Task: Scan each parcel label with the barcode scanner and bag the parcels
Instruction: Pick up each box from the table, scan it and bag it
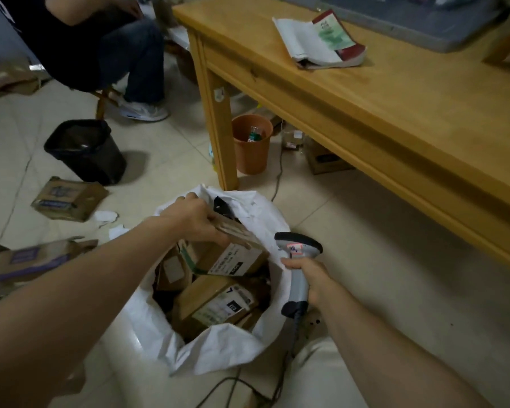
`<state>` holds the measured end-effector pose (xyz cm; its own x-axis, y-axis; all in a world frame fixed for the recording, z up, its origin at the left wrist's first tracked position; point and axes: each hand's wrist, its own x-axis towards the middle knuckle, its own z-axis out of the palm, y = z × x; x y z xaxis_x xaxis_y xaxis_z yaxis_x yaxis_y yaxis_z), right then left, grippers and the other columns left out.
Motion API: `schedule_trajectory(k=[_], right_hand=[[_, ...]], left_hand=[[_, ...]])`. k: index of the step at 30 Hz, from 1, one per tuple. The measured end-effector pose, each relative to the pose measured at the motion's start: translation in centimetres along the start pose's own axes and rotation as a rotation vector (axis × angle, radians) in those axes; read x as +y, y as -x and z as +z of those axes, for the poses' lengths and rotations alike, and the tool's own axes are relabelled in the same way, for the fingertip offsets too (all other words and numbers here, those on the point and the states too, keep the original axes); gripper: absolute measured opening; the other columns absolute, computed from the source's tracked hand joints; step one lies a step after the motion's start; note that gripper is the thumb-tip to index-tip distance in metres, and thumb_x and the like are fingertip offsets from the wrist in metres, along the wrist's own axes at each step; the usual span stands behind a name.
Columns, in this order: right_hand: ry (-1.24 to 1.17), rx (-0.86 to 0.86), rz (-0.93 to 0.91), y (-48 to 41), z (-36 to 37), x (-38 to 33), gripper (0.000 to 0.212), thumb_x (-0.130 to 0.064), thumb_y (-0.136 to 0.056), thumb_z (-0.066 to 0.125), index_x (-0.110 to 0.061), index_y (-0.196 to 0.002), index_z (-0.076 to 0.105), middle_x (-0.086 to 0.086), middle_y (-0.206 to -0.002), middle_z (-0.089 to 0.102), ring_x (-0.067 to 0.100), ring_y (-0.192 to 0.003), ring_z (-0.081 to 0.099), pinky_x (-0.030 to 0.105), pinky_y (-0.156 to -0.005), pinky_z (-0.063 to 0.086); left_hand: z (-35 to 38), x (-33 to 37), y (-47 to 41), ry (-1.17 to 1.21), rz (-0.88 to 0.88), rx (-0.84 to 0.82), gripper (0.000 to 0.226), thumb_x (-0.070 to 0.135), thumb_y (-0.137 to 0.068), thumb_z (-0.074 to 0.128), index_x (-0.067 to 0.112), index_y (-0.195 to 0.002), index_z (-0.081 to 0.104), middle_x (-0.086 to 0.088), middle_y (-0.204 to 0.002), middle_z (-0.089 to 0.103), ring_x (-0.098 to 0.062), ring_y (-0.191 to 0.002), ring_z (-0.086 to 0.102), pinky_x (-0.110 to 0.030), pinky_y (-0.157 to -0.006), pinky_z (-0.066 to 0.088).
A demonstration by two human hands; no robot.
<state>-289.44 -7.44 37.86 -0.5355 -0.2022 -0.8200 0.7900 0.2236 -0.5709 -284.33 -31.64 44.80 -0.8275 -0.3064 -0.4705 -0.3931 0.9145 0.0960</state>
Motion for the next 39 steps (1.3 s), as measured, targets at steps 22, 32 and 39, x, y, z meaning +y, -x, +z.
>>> schedule_trajectory(k=[22, 32, 39], right_hand=[[-0.12, 0.021, -0.135, 0.5, -2.1, 0.7, 0.047, -0.011, -0.069, 0.08, -0.005, -0.112, 0.06, 0.017, -0.094, 0.065, 0.029, -0.078, 0.061, 0.034, -0.067, 0.052], [-0.269, -0.067, -0.176, 5.6, -3.8, -0.7, 0.038, -0.007, -0.071, 0.076, -0.004, -0.108, 0.065, 0.017, -0.092, 0.07, 0.028, -0.081, 0.066, 0.039, -0.069, 0.055], [-0.38, -0.21, -0.361, 15.9, -7.6, -4.6, 0.02, -0.025, -0.088, 0.066, -0.007, -0.096, 0.062, 0.014, -0.065, 0.067, 0.02, -0.051, 0.064, 0.034, -0.059, 0.058]], left_hand=[[13.4, 5.5, -2.3, 0.136, 0.107, -0.132, 0.071, 0.014, -0.098, 0.048, -0.002, -0.151, 0.004, -0.017, -0.16, -0.005, -0.033, -0.148, 0.002, -0.036, -0.119, 0.015], [7.2, 8.7, 1.0, 0.355, -0.046, 0.191, 0.075, 0.032, -0.09, 0.06, 0.014, -0.151, 0.02, -0.015, -0.152, 0.022, -0.032, -0.134, 0.036, -0.041, -0.107, 0.039], [-0.4, 16.6, 5.9, 0.404, 0.187, 0.458, 0.057, 0.018, -0.094, 0.054, 0.013, -0.146, 0.032, -0.012, -0.148, 0.031, -0.028, -0.132, 0.037, -0.036, -0.103, 0.037]])
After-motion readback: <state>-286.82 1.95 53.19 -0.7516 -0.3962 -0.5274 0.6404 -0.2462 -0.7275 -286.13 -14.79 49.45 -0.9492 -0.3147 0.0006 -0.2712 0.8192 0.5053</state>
